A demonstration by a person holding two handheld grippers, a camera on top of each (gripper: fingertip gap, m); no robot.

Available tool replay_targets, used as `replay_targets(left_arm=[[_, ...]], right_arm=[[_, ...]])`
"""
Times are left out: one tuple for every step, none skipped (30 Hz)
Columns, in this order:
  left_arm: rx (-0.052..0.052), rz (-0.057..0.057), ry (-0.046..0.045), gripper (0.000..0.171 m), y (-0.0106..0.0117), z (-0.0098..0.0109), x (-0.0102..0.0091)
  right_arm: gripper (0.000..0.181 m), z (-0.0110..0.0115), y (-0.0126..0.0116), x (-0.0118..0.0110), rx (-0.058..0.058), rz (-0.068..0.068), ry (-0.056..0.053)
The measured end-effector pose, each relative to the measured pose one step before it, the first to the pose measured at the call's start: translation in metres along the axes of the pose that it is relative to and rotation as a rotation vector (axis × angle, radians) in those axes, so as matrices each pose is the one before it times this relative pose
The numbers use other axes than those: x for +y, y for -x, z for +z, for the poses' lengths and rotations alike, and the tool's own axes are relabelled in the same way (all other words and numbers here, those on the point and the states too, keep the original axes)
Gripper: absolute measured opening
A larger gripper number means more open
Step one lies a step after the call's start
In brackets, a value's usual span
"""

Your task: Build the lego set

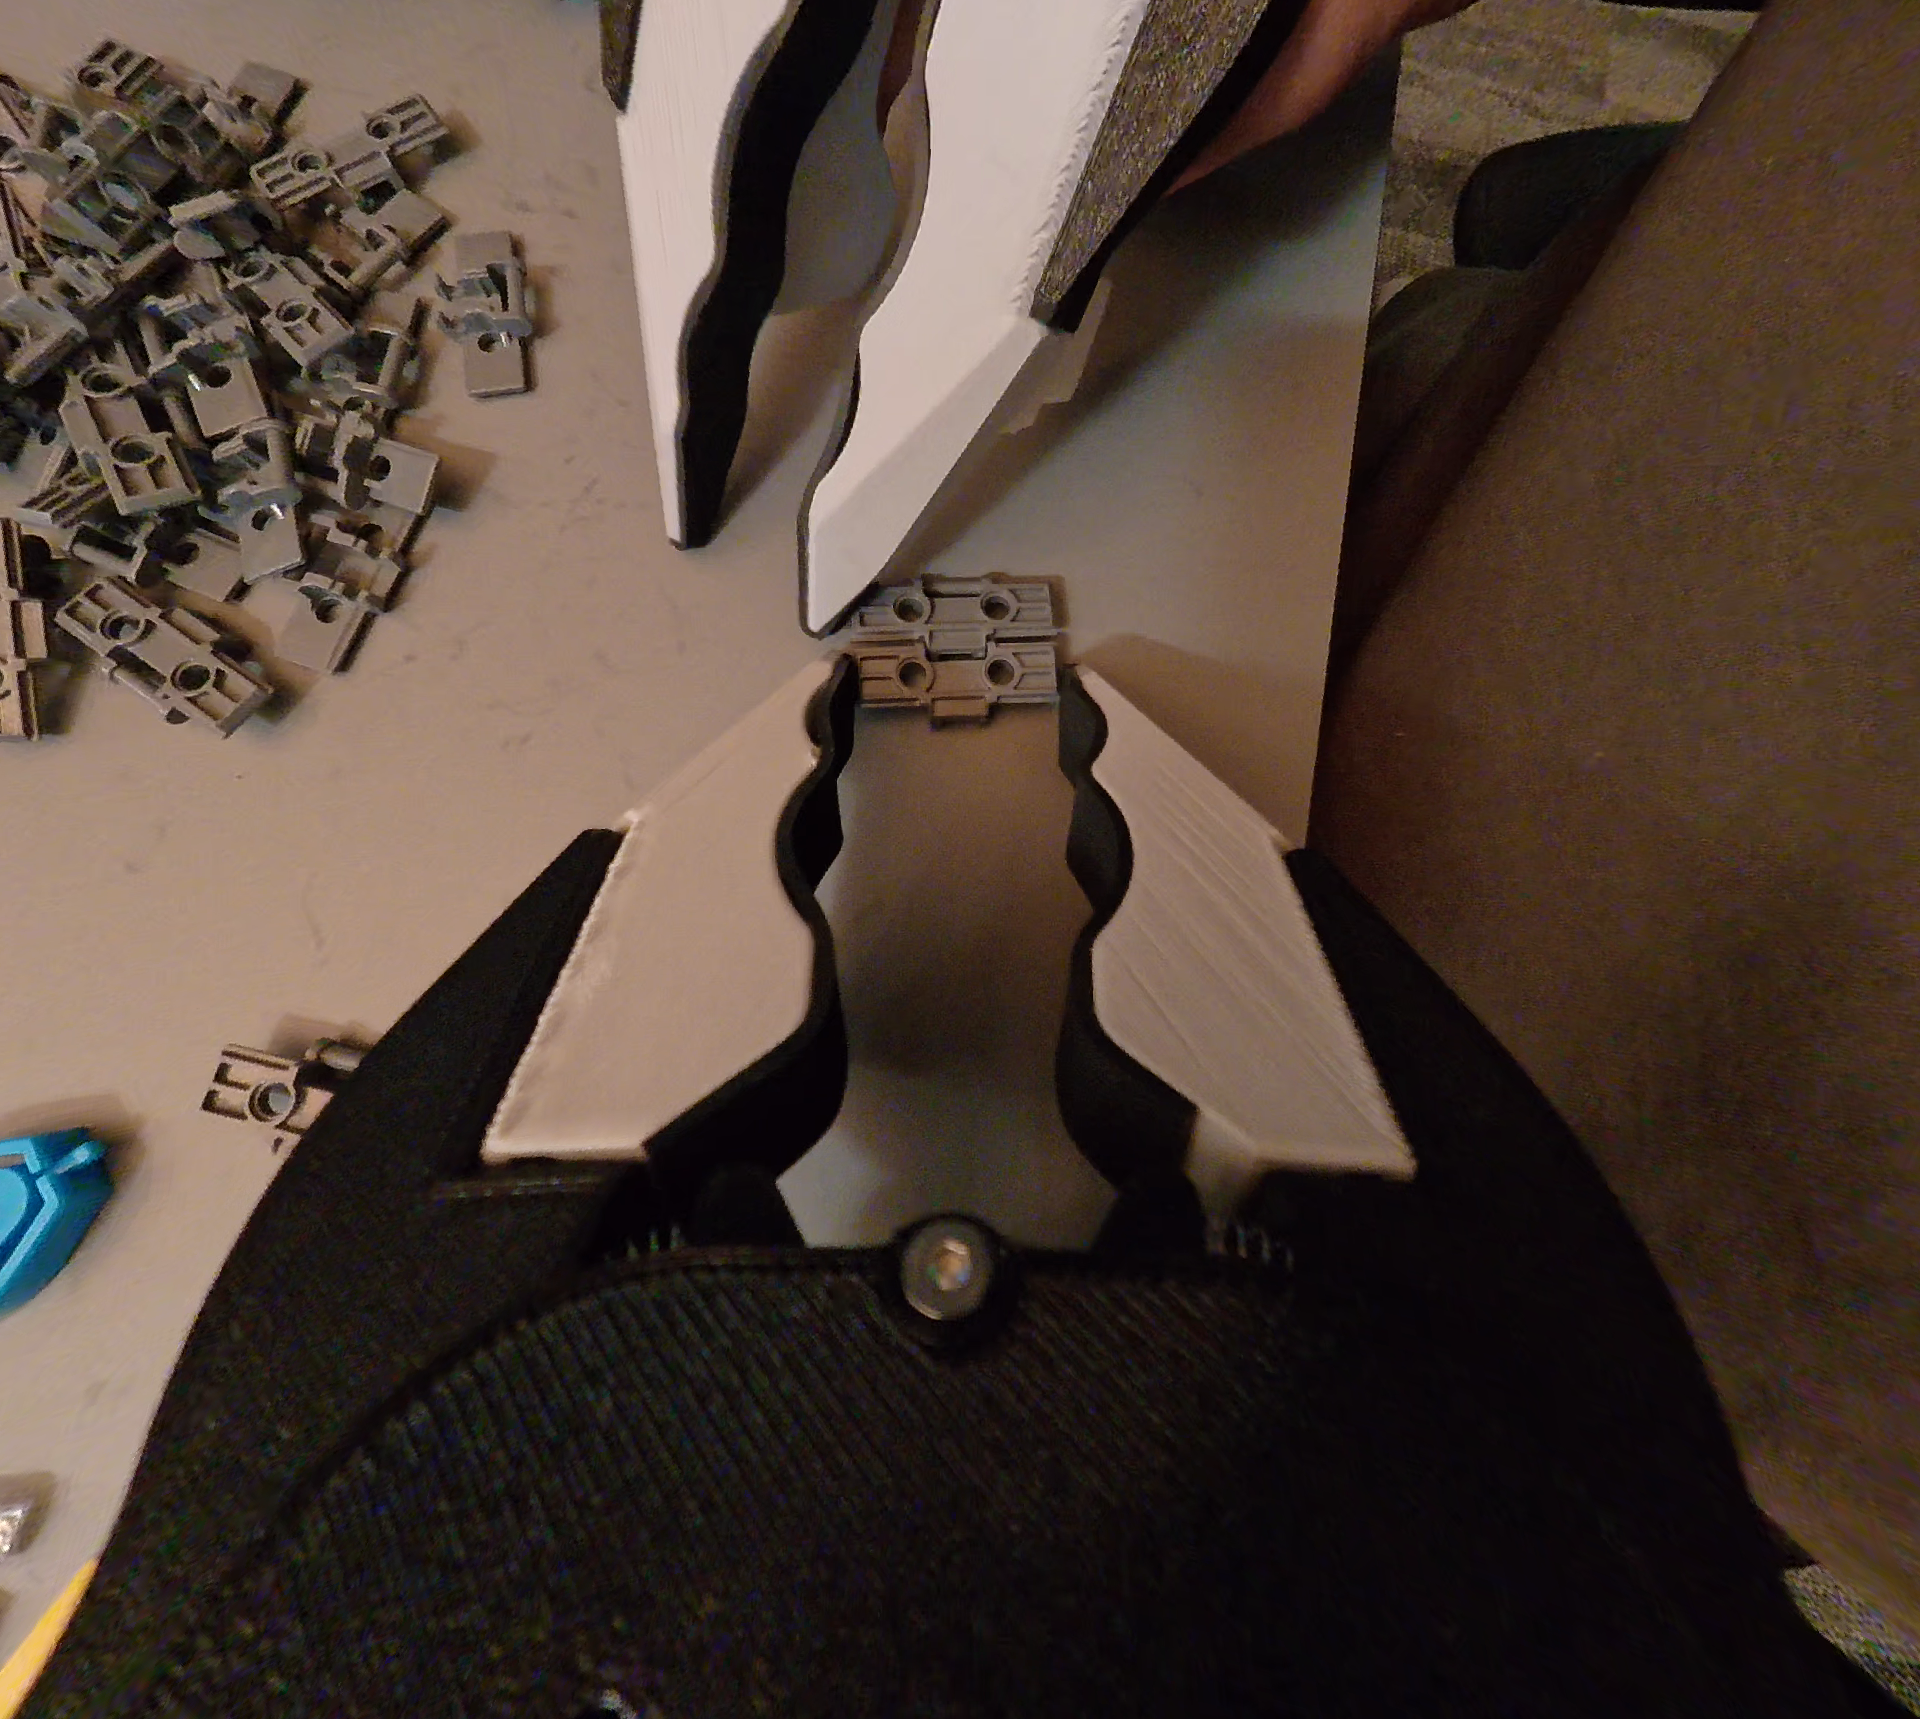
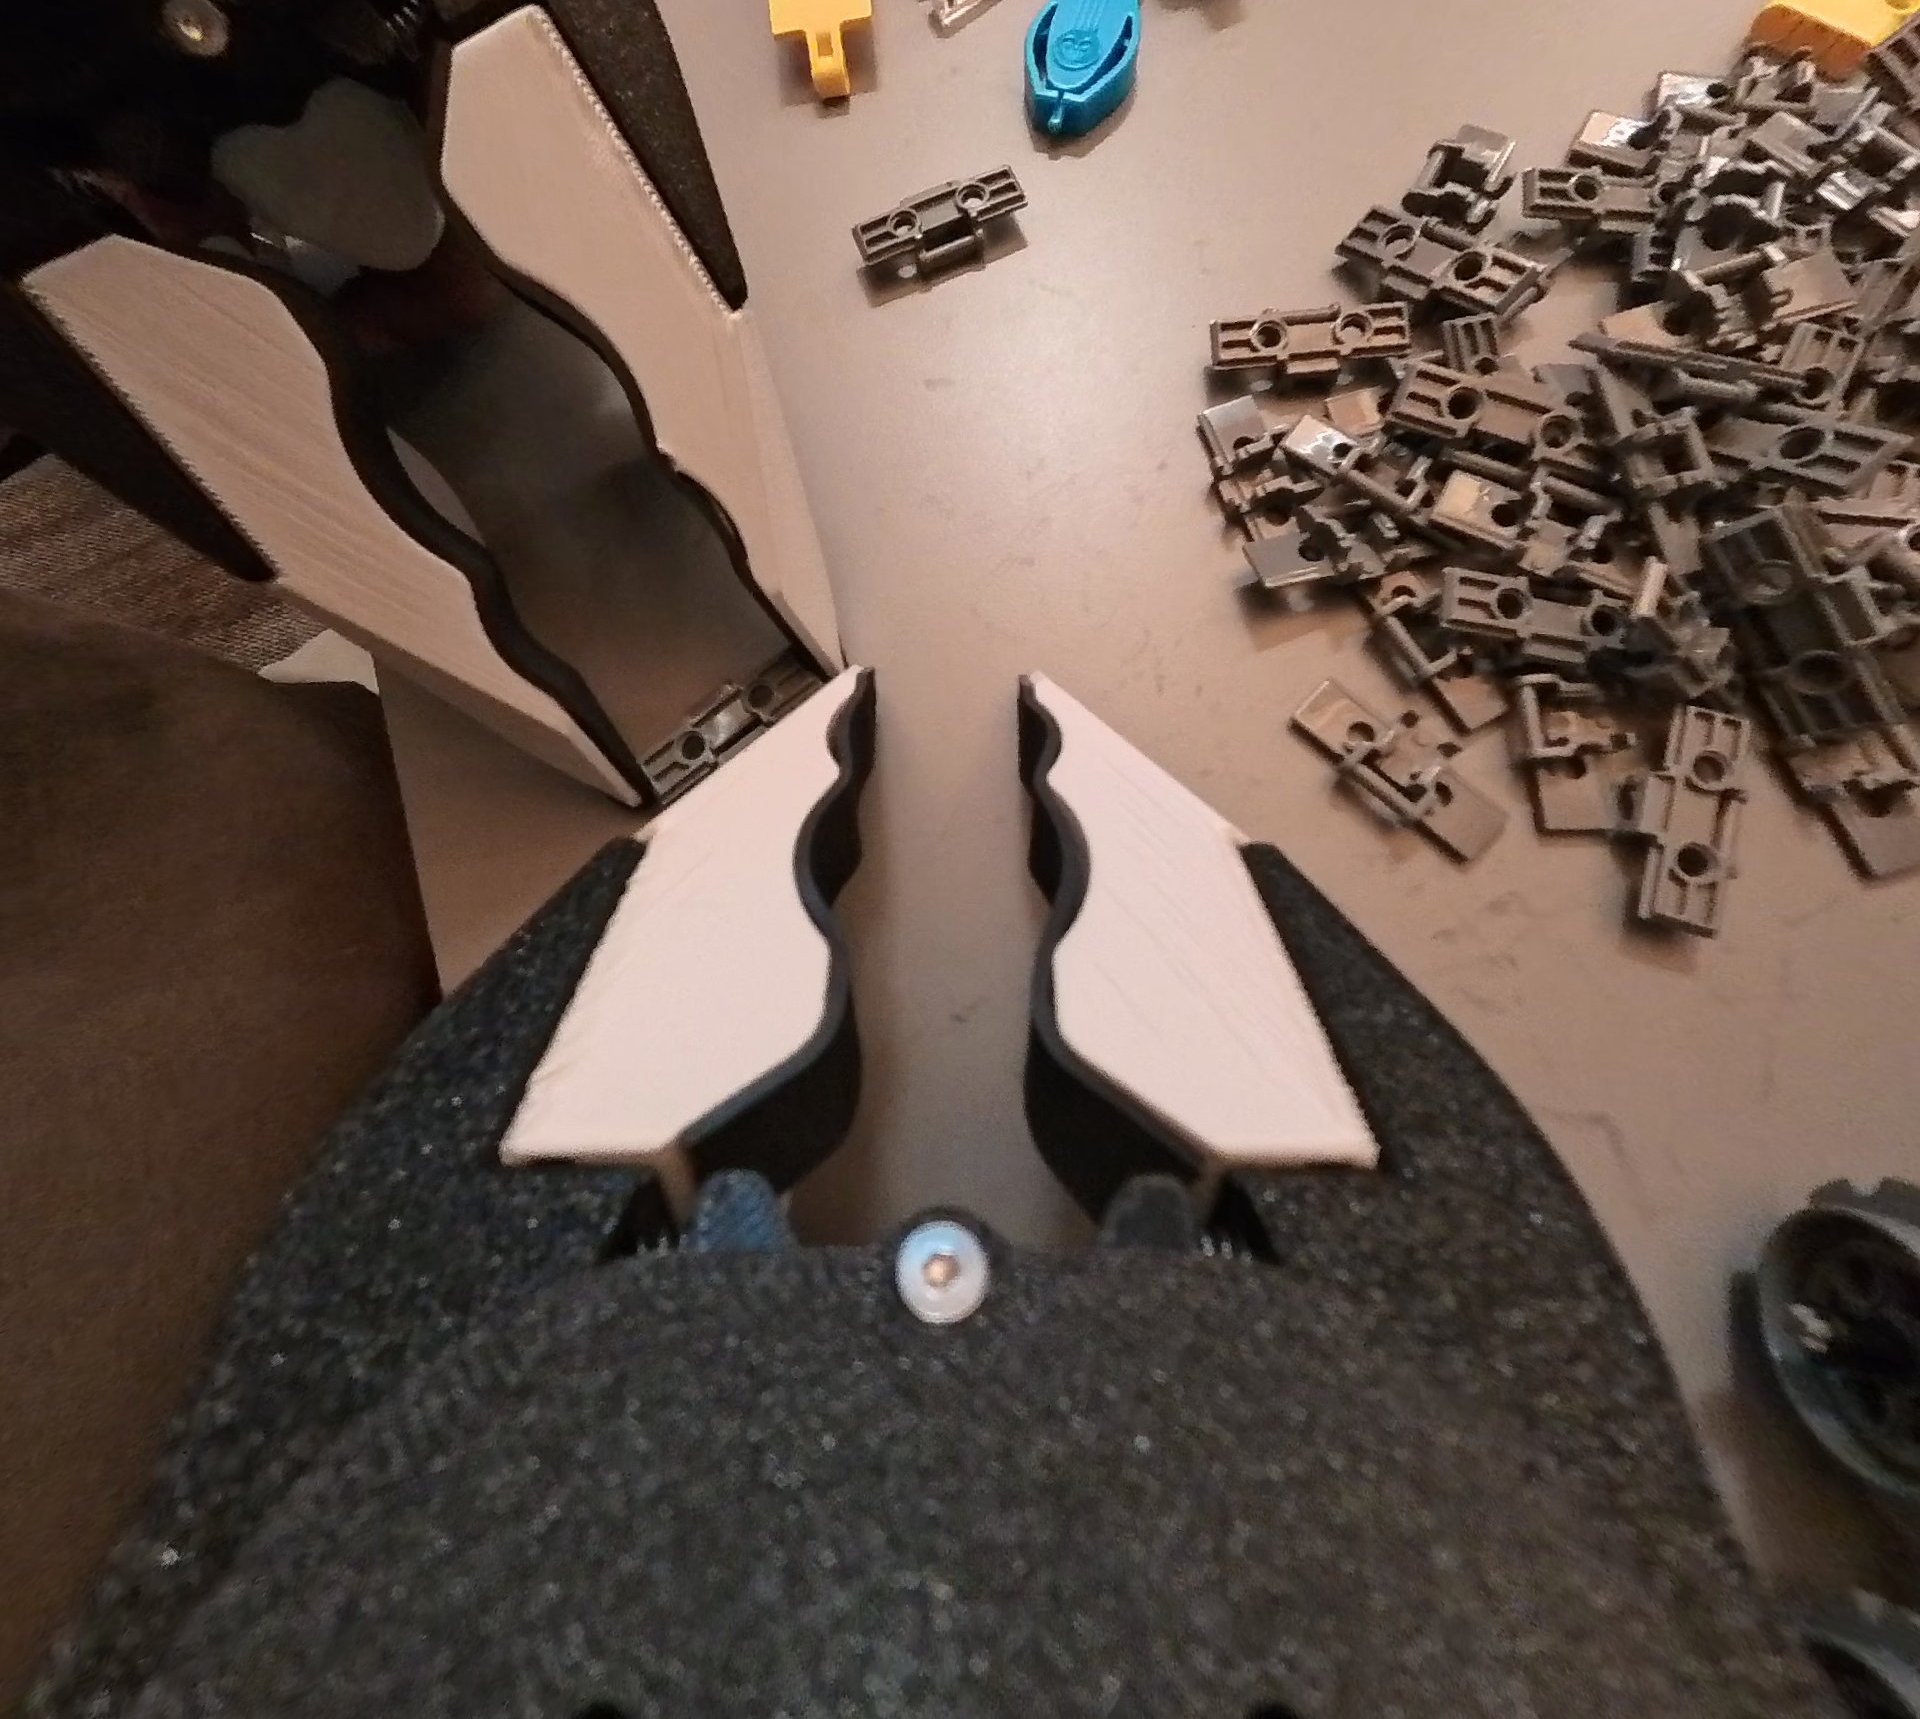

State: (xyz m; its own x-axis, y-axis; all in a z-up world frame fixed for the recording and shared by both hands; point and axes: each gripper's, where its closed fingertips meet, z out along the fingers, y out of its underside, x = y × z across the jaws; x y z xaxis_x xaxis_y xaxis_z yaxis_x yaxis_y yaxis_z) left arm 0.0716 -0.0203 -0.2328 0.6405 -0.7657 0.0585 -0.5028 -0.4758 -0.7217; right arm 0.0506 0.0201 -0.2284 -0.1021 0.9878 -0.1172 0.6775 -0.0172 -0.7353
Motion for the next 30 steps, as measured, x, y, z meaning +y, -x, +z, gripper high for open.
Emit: replay_targets(left_arm=[[0.0006,-0.0006,-0.00003,0.036,-0.00006,-0.00006,0.00005],[0.0008,-0.0009,-0.00002,0.036,-0.00002,0.00009,-0.00010],[0.0006,-0.0007,-0.00007,0.036,0.00000,-0.00001,-0.00001],[0.0003,-0.0004,-0.00003,0.036,-0.00001,-0.00006,0.00005],[-0.0001,0.0001,0.00003,0.036,0.00002,0.00000,0.00000],[-0.0003,0.0003,0.00002,0.036,0.00000,0.00006,-0.00005],[0.0000,0.0000,-0.00003,0.036,-0.00007,-0.00004,0.00004],[0.0003,-0.0003,0.00000,0.036,0.00002,0.00004,-0.00005],[0.0004,-0.0003,-0.00002,0.036,-0.00001,-0.00006,0.00005],[0.0007,-0.0008,-0.00005,0.036,-0.00007,0.00005,-0.00006],[0.0012,-0.0013,-0.00012,0.036,0.00003,-0.00002,-0.00001],[0.0013,-0.0014,-0.00016,0.036,0.00001,-0.00002,-0.00002],[0.0005,-0.0006,-0.00006,0.036,-0.00003,0.00005,-0.00006],[-0.0005,0.0005,0.00004,0.036,0.00002,-0.00005,0.00005],[-0.0007,0.0007,0.00008,0.036,0.00000,0.00001,0.00001],[-0.0004,0.0004,0.00003,0.036,-0.00006,0.00001,0.00000],[0.0001,-0.0001,-0.00002,0.036,-0.00002,0.00000,0.00000],[0.0005,-0.0005,-0.00008,0.036,0.00002,-0.00008,-0.00008],[0.0002,-0.0002,0.00000,0.036,-0.00005,0.00000,0.00000],[-0.0003,0.0003,0.00001,0.036,0.00006,0.00000,0.00000],[-0.0002,0.0002,0.00001,0.036,-0.00004,-0.00004,0.00005],[0.0000,0.0000,-0.00001,0.036,0.00000,0.00000,0.00000],[0.0000,0.0001,0.00002,0.036,0.00000,0.00000,0.00000],[0.0002,-0.0001,-0.00003,0.036,-0.00004,0.00000,0.00000],[0.0002,-0.0002,-0.00006,0.036,-0.00005,0.00000,-0.00001],[0.0000,0.0000,-0.00001,0.036,0.00000,0.00000,0.00000],[0.0000,-0.0001,-0.00003,0.036,0.00005,-0.00006,0.00005],[-0.0001,0.0000,-0.00002,0.036,0.00002,0.00000,0.00000],[-0.0003,0.0005,0.00001,0.036,-0.00007,-0.00005,-0.00007],[0.0002,0.0003,-0.00015,0.036,-0.00008,-0.00003,0.00003]], right_arm=[[0.028,-0.00027,-0.00034,-0.00031,-0.0039,0.0081,-0.0025],[0.031,-0.00047,-0.00073,-0.00035,-0.0033,0.0103,-0.0040],[0.033,-0.00065,-0.00076,-0.00082,-0.0026,0.0105,-0.0065],[0.034,-0.00106,-0.00084,-0.00110,-0.0012,0.0093,-0.0097],[0.035,-0.00130,-0.00109,-0.00159,0.0026,0.0079,-0.0124],[0.035,-0.00154,-0.00170,-0.00167,0.0075,0.0070,-0.0141],[0.035,-0.00156,-0.00216,-0.00165,0.0124,0.0063,-0.0143],[0.035,-0.00139,-0.00258,-0.00153,0.0168,0.0058,-0.0130],[0.035,-0.00138,-0.00291,-0.00141,0.0197,0.0045,-0.0116],[0.035,-0.00132,-0.00281,-0.00138,0.0217,0.0020,-0.0116],[0.034,-0.00141,-0.00324,-0.00130,0.0254,-0.0003,-0.0115],[0.033,-0.00137,-0.00402,-0.00104,0.0308,-0.0012,-0.0092],[0.033,-0.00096,-0.00447,-0.00030,0.0335,-0.0026,-0.0042],[0.033,-0.00050,-0.00495,0.00070,0.0357,-0.0061,0.0030],[0.033,-0.00029,-0.00601,0.00167,0.0408,-0.0100,0.0093],[0.033,-0.00015,-0.00684,0.00226,0.0455,-0.0117,0.0124],[0.033,-0.00013,-0.00745,0.00216,0.0483,-0.0098,0.0115],[0.033,-0.00010,-0.00671,0.00162,0.0426,-0.0060,0.0075],[0.033,-0.00006,-0.00471,0.00077,0.0286,-0.0005,0.0037],[0.033,0.00031,-0.00218,0.00052,0.0118,0.0036,0.0033],[0.033,0.00067,-0.00084,0.00074,0.0023,0.0045,0.0062],[0.033,0.00103,-0.00096,0.00100,0.0033,0.0042,0.0084],[0.034,0.00103,-0.00116,0.00097,0.0042,0.0030,0.0083],[0.034,0.00114,-0.00108,0.00071,0.0036,0.0024,0.0080],[0.034,0.00120,-0.00091,0.00077,0.0023,0.0019,0.0080],[0.034,0.00139,-0.00084,0.00073,0.0020,0.0012,0.0082],[0.033,0.00133,-0.00071,0.00057,0.0026,0.0000,0.0080],[0.032,0.00129,-0.00067,0.00058,0.0025,-0.0011,0.0081],[0.030,0.00081,-0.00021,0.00025,0.0010,-0.0016,0.0042],[0.028,0.00031,-0.00042,-0.00009,0.0028,-0.0009,0.0008]])
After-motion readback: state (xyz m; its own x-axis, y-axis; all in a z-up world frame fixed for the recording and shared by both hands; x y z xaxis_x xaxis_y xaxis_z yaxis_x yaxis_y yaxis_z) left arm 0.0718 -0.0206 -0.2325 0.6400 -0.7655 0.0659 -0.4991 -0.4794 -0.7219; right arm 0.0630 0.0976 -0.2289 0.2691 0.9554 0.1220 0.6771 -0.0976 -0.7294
